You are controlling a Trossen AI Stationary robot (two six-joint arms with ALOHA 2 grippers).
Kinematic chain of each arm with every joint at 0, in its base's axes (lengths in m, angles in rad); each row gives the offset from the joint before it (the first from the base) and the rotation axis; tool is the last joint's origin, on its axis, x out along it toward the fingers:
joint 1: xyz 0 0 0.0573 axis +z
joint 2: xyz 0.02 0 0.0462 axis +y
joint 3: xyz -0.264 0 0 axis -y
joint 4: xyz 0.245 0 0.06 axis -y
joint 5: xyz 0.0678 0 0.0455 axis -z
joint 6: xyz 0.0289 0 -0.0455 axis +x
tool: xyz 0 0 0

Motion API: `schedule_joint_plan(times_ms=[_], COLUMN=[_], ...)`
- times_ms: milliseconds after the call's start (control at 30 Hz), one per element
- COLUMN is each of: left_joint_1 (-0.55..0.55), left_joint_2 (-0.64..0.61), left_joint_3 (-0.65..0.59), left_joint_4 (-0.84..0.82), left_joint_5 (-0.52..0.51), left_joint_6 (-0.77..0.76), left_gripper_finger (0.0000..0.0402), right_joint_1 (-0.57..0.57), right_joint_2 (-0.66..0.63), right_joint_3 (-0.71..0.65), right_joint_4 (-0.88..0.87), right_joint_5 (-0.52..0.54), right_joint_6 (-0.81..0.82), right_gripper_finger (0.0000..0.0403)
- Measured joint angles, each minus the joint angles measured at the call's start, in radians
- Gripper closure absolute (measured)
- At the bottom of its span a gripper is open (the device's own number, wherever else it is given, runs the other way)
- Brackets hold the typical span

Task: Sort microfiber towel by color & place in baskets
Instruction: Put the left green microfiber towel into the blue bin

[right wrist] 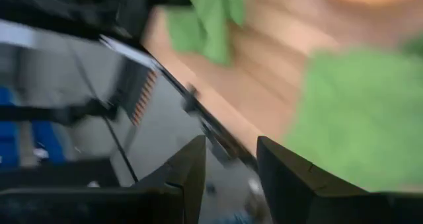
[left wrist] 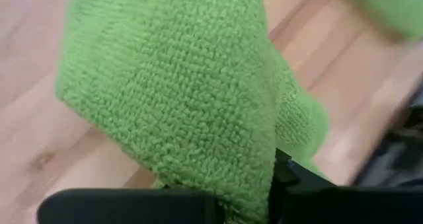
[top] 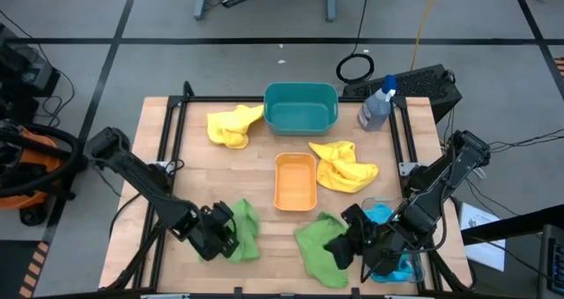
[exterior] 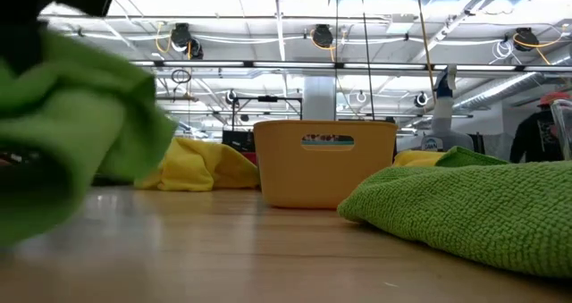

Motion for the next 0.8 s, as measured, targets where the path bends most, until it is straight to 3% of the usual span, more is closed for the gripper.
schedule_joint_plan(times_ms=[167,400,533,800], left_joint_1=[0.0,0.003,0.003,0.003], left_joint_2=[-0.161,-0.374,-0.447,-0.485], left_joint_3=[0.0,0.001,0.001,0.001], left_joint_4=[-0.002,0.053,0.084,0.095], left_joint_5=[-0.14,-0.34,-0.387,-0.418], left_joint_6=[0.039,0.147,0.21,0.238], left_gripper_finger=[0.0361,0.0362,0.0362,0.0363], right_joint_1=[-0.062,-0.182,-0.24,-0.324], right_joint_2=[0.0,0.0,0.0,0.0], right_joint_3=[0.0,0.0,0.001,0.002], right_joint_4=[0.22,0.508,0.655,0.773], right_joint_5=[0.124,0.131,0.097,0.05], right_joint_6=[-0.219,-0.473,-0.613,-0.68], right_gripper_finger=[0.0275,0.0275,0.0264,0.0209])
